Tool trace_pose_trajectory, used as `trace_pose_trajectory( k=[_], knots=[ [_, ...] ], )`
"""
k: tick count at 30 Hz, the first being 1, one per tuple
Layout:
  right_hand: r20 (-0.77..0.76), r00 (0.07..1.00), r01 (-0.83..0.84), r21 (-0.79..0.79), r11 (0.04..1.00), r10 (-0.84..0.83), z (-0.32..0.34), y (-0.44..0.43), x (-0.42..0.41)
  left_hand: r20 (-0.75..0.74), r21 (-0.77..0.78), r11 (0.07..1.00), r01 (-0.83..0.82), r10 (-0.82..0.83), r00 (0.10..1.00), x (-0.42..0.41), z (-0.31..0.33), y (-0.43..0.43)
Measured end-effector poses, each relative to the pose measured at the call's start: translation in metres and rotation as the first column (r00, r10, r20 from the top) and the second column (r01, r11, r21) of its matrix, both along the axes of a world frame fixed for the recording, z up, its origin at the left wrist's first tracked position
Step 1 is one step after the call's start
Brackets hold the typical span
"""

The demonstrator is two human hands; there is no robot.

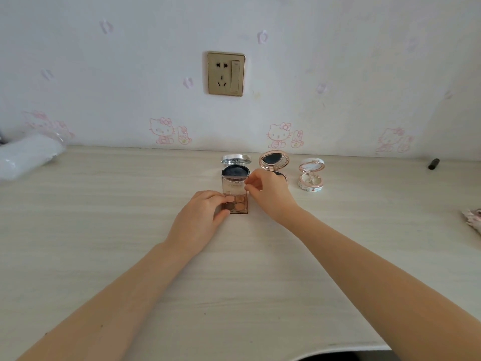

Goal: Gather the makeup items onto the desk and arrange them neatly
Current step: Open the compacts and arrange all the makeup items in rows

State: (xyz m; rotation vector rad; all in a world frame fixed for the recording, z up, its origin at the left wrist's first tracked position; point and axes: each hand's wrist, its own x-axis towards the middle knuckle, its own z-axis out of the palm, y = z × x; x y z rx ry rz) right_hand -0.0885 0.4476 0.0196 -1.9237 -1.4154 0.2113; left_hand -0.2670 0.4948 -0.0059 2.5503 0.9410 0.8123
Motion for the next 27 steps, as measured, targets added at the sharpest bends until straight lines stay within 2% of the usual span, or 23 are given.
trace_pose_trajectory(
  k=[3, 8, 13, 19, 27],
  knots=[
    [0.015, 1.000, -0.018, -0.031, 0.999, 0.019, 0.001, -0.004, -0.001, -0.011, -0.005, 1.000, -0.005, 0.005, 1.000, 0.000, 0.001, -0.001],
    [0.124, 0.992, -0.019, -0.126, 0.992, 0.034, 0.005, -0.023, 0.001, 0.012, -0.008, 0.999, -0.037, 0.037, 0.999, 0.000, 0.007, -0.011],
    [0.257, 0.965, -0.010, -0.177, 0.984, 0.056, 0.004, -0.070, 0.014, 0.074, 0.002, 1.000, 0.027, -0.027, 0.997, 0.013, 0.016, -0.040],
    [0.415, 0.909, 0.138, -0.219, 0.966, -0.036, 0.003, -0.152, 0.051, 0.069, -0.018, 0.987, 0.162, -0.160, 0.985, 0.049, 0.011, -0.083],
    [0.444, 0.866, 0.347, -0.200, 0.916, -0.231, 0.009, -0.263, 0.111, 0.012, -0.003, 0.930, 0.367, -0.367, 0.930, 0.131, 0.012, -0.142]
  ],
)
